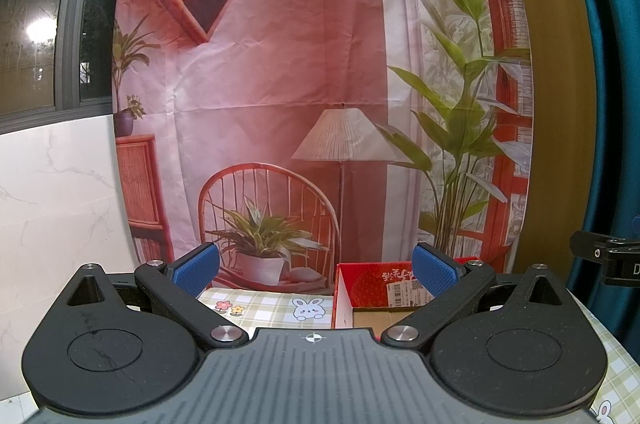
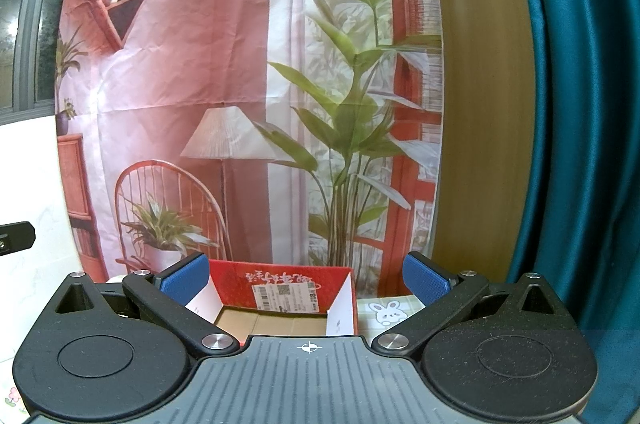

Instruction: Organize soft objects

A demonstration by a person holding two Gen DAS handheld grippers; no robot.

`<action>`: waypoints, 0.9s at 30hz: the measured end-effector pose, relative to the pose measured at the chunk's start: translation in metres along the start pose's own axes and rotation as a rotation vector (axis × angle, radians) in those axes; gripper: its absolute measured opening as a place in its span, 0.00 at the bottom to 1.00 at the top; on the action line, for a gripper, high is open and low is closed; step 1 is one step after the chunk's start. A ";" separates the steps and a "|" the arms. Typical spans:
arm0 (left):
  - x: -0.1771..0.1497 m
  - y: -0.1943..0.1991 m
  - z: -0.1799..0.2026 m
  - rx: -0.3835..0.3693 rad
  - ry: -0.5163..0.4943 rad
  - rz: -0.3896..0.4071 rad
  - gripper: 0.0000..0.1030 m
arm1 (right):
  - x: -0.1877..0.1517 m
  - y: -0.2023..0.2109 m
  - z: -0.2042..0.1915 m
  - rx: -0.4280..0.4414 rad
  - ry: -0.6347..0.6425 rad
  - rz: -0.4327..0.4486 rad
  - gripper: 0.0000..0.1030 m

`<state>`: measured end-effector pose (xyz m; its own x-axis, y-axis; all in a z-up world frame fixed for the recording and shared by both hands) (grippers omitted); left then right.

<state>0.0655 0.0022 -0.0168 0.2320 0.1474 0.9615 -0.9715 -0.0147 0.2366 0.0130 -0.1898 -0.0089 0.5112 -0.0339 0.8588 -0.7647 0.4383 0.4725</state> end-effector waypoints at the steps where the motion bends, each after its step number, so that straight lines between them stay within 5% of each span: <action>1: 0.000 0.000 0.000 0.000 0.000 0.000 1.00 | 0.001 0.000 0.000 0.001 0.000 0.000 1.00; 27: -0.002 0.001 0.001 -0.004 0.003 -0.005 1.00 | 0.000 0.003 -0.006 -0.002 -0.003 0.002 1.00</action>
<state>0.0646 0.0014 -0.0181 0.2370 0.1506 0.9598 -0.9704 -0.0098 0.2412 0.0131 -0.1832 -0.0088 0.5083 -0.0360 0.8604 -0.7651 0.4398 0.4703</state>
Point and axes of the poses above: each gripper's, at about its wrist camera, not at the fingertips, and y roughly against the way its jaws point, z to its right, x to its top, the point moved 7 cm from there along -y, roughly the way its jaws point, and after that the axes turned 14 degrees about y, right-handed, at the moved point
